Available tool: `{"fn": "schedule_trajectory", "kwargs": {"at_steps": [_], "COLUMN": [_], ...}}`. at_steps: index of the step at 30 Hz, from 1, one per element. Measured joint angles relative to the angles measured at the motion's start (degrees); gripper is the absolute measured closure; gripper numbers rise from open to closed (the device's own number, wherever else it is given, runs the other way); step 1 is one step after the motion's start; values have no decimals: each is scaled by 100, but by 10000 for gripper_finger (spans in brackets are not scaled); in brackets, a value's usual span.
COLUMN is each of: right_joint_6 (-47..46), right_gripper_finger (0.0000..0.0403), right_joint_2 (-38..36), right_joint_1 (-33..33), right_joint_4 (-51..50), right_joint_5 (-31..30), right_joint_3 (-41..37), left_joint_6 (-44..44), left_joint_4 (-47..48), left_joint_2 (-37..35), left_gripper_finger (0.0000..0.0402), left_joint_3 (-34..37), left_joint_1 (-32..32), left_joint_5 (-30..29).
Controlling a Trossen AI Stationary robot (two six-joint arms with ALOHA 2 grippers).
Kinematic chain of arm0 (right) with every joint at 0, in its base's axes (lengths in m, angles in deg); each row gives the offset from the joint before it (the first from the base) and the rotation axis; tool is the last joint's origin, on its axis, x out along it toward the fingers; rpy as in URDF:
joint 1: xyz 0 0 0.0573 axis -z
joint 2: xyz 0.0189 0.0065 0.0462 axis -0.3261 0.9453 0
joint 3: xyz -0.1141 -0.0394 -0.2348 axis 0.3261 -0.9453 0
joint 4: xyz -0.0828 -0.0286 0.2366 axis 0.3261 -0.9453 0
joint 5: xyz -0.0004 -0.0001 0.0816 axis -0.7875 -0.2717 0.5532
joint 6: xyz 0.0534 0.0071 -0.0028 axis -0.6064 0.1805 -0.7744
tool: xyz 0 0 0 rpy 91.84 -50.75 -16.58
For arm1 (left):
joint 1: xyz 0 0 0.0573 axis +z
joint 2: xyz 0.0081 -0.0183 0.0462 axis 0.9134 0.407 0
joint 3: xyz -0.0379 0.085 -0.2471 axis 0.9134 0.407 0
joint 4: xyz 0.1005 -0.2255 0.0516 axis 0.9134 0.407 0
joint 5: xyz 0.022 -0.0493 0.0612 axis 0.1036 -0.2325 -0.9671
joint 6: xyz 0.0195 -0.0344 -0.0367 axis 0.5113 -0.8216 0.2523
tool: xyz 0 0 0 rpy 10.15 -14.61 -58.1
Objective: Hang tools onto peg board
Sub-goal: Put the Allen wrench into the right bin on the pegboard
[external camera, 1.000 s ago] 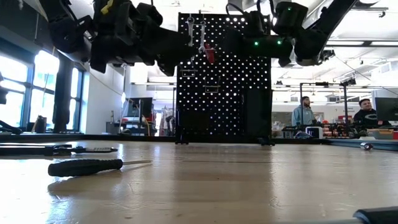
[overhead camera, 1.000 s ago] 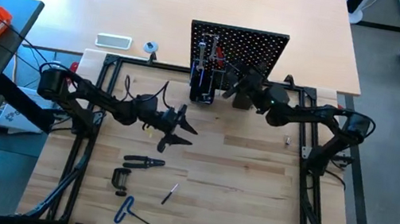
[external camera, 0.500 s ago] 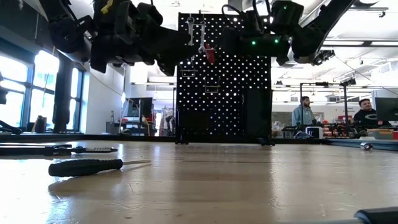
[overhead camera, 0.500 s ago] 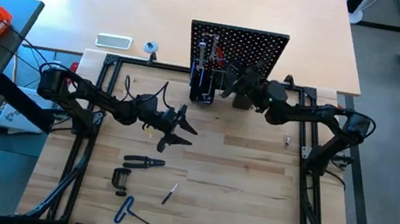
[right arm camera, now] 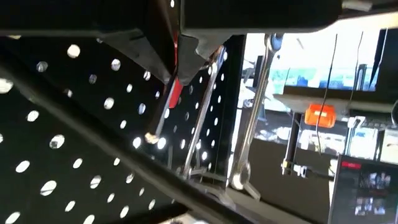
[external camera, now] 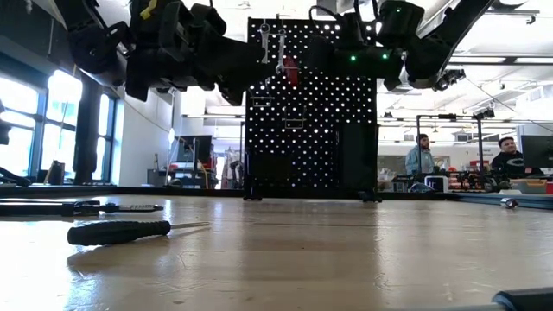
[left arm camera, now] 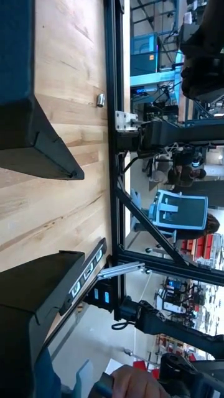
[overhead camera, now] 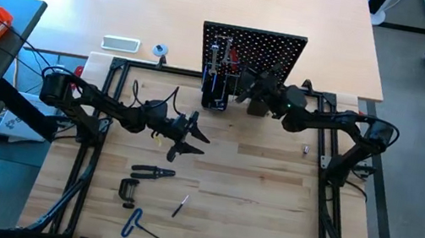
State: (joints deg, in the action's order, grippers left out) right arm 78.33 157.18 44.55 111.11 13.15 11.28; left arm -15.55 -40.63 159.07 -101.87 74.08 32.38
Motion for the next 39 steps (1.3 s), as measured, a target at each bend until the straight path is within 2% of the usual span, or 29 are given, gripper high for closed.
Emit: {"fn": "schedule_trajectory", "kwargs": {"at_steps": [16, 28, 39], "right_joint_6": [103, 7, 149], "right_gripper_finger": [402, 403, 403], "right_joint_2": [-2, -4, -4], "right_joint_1": [14, 42, 11], "right_joint_4": [763, 339, 566], "right_joint_5": [142, 382, 295], "right_joint_3": [-3, 334, 334], "left_joint_6": [-7, -109, -105], "left_joint_4": [4, 4, 4], "left_joint_2": [2, 2, 2], "left_gripper_finger": [211, 211, 211], "left_joint_3": [0, 0, 0], "left_joint_1": [2, -10, -68], "left_joint_5": [-2, -2, -4]}}
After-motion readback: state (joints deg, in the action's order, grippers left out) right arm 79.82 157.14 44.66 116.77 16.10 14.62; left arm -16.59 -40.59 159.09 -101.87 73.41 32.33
